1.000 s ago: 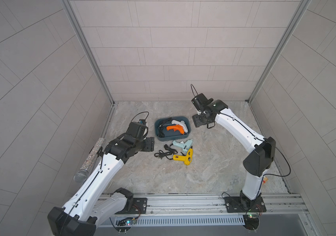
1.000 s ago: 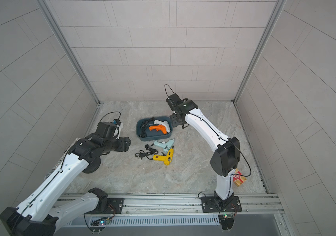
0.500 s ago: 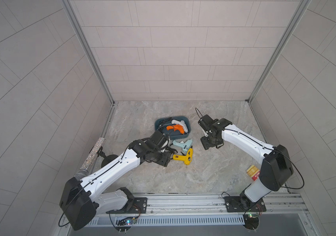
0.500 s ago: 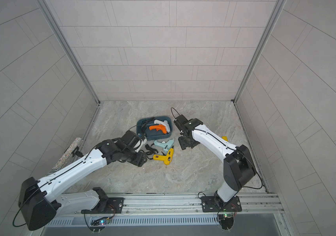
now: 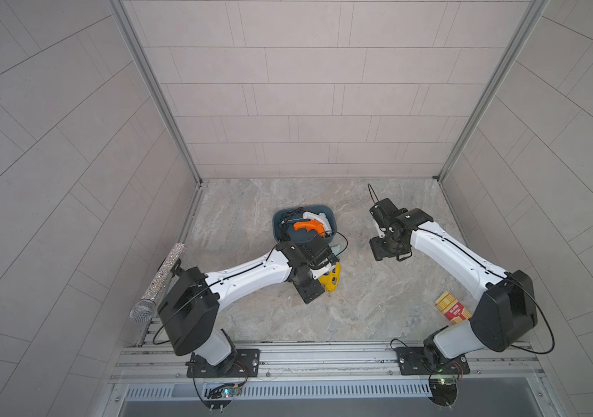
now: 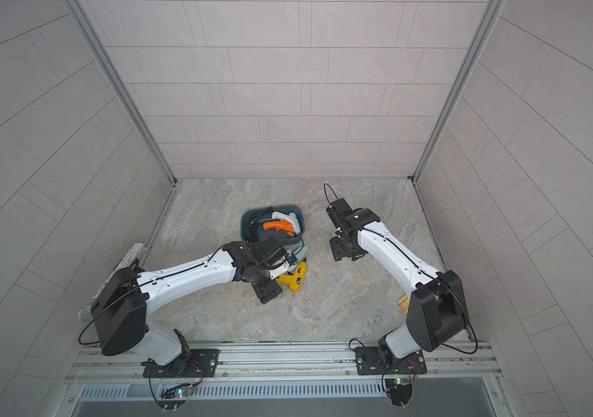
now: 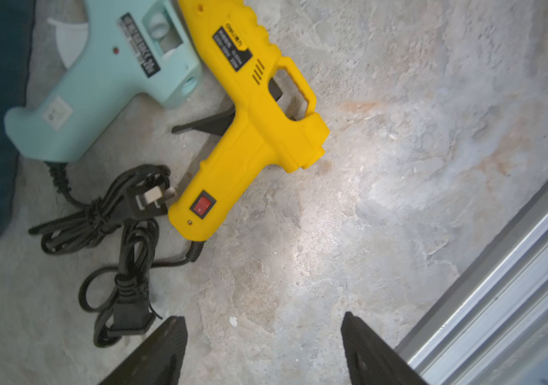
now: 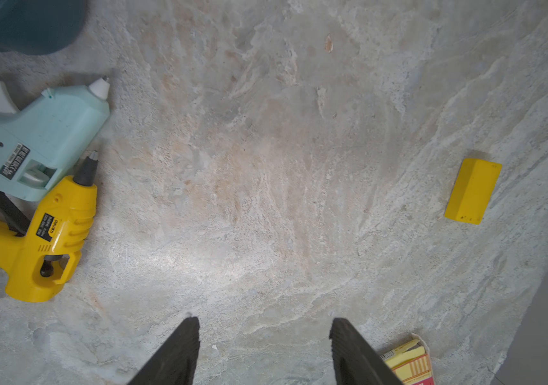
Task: Put the hot melt glue gun into the storage box
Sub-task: Pick up the hot melt adhesive gun from the center of the board.
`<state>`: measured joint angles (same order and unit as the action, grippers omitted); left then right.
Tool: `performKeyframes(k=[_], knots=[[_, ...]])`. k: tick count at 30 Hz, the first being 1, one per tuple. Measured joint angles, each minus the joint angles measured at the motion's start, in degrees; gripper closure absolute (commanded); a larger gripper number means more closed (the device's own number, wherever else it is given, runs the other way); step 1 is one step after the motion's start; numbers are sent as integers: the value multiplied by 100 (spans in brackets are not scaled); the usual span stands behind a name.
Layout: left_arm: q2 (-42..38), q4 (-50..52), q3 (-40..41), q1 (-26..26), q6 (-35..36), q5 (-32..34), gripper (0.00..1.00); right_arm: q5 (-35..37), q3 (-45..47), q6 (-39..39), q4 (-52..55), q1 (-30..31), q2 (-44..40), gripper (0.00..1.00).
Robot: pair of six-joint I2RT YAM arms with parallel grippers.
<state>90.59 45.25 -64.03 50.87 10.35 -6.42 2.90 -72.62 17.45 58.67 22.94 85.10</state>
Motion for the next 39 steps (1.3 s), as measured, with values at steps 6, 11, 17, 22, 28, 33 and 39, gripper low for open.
performKeyframes(k=[6, 11, 17, 22, 28, 33, 39], knots=[[590, -111, -271, 0, 885, -131, 21, 0, -2, -85, 103, -144, -70, 33], [861, -216, -382, 0, 1276, -120, 22, -2, -2, -96, 140, -227, -70, 33], [1005, -393, -435, 0, 1545, -76, 23, -4, -11, -103, 160, -260, -68, 33], [1239, -560, -444, 0, 1661, -61, 24, -4, -13, -114, 160, -282, -52, 33], [1373, -710, -479, 0, 1714, 24, 28, -13, -11, -118, 157, -326, -33, 33], [1388, -769, -485, -2, 1720, 55, 37, -50, -11, -118, 155, -350, -24, 33], [1272, -966, -295, -4, 1718, 138, 29, -101, -11, -120, 153, -369, -13, 33]])
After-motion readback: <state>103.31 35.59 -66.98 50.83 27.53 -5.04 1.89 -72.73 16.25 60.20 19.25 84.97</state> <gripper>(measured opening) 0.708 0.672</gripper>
